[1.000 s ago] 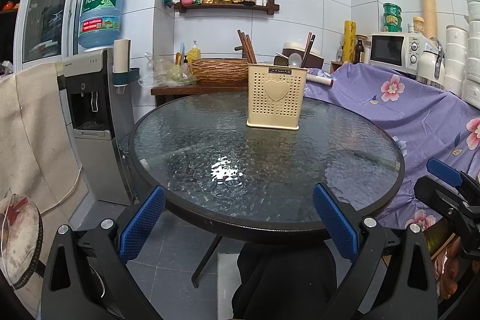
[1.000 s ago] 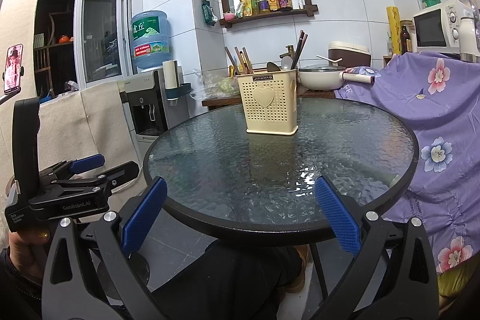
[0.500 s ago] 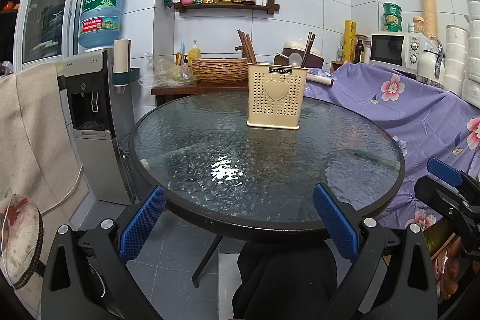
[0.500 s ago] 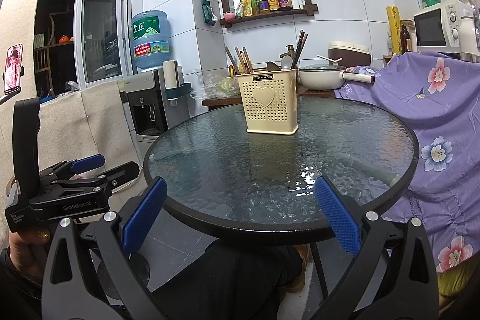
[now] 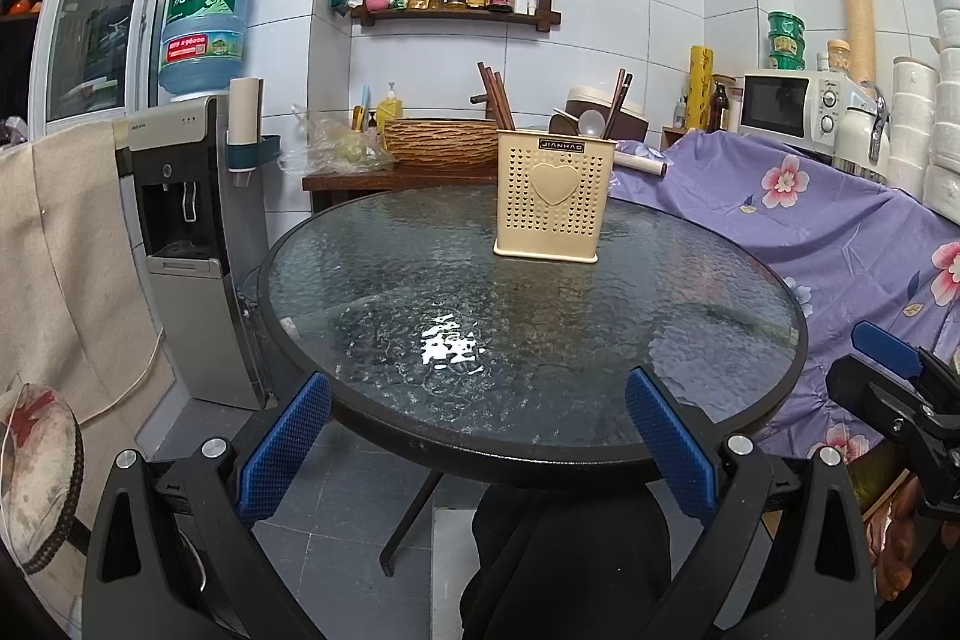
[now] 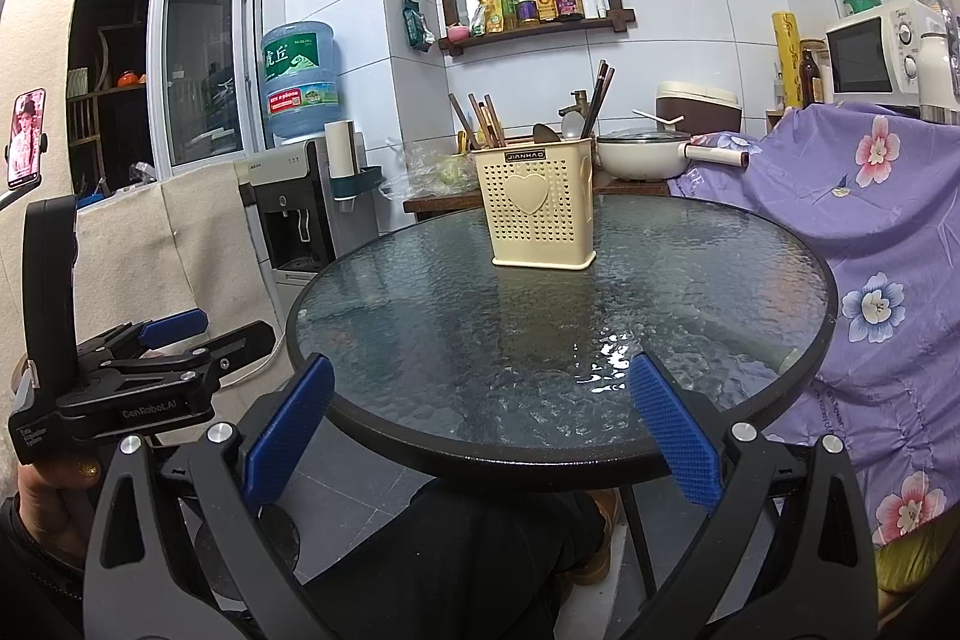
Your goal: Organize utensils
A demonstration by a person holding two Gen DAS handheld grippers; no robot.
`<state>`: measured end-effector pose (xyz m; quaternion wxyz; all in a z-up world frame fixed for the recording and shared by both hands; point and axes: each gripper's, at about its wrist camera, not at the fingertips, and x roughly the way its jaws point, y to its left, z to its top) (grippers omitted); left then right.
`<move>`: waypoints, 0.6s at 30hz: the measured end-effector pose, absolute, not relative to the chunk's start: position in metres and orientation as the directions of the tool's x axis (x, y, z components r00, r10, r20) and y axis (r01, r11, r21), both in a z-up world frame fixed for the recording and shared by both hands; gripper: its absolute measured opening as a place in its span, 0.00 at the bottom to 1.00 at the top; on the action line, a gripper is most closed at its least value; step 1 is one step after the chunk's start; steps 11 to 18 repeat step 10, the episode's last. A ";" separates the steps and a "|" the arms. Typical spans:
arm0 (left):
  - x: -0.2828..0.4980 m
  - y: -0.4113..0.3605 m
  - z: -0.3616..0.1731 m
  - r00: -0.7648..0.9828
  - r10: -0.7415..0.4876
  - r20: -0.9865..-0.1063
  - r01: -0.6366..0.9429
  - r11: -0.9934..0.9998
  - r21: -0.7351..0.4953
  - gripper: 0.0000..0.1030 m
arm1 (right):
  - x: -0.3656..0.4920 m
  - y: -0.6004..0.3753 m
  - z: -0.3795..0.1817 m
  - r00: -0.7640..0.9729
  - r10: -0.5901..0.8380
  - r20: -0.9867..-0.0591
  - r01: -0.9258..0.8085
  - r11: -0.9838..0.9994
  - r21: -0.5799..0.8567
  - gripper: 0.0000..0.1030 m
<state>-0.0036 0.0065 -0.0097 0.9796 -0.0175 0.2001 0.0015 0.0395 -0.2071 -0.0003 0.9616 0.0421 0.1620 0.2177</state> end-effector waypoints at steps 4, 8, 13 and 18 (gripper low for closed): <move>-0.003 0.006 -0.009 0.918 0.002 -0.396 -0.014 1.000 -0.027 0.94 | 0.040 -0.207 0.000 0.853 0.432 -0.293 -0.405 0.902 0.151 0.94; -0.003 0.006 -0.008 0.917 0.002 -0.399 -0.013 1.000 -0.025 0.94 | 0.040 -0.207 -0.001 0.854 0.431 -0.292 -0.404 0.902 0.151 0.94; -0.003 0.006 -0.008 0.917 0.001 -0.400 -0.012 1.000 -0.025 0.94 | 0.040 -0.207 -0.001 0.853 0.432 -0.293 -0.405 0.902 0.151 0.94; -0.003 0.006 -0.008 0.917 0.001 -0.400 -0.012 1.000 -0.025 0.94 | 0.040 -0.207 -0.001 0.853 0.432 -0.293 -0.405 0.902 0.151 0.94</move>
